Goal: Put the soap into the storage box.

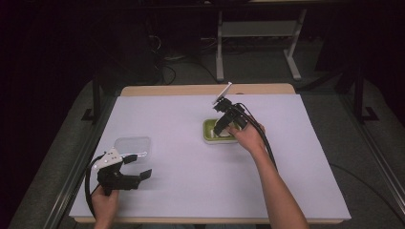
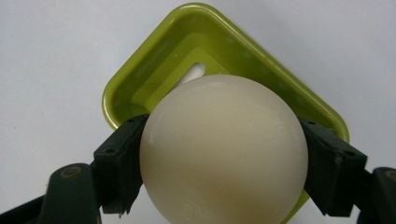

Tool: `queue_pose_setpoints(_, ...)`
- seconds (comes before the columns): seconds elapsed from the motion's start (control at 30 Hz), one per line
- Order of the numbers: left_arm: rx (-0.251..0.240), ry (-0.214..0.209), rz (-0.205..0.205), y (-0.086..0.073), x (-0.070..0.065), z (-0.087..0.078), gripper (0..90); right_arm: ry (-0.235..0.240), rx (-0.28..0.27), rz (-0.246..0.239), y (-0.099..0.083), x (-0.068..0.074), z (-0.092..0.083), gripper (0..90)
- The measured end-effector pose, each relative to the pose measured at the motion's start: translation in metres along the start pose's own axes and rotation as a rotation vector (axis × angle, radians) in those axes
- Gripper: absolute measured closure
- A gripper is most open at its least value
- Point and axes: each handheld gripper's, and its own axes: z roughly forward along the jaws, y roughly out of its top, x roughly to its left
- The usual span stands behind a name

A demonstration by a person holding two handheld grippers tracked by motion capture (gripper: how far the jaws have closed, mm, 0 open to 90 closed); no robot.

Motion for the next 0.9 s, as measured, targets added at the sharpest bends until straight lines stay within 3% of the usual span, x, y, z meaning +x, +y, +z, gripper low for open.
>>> queue_pose_setpoints(0.9,-0.001,0.001,0.0,0.0,0.0,0.0,12.8,-0.017,0.027,0.031,0.008,-0.011,0.019,23.1)
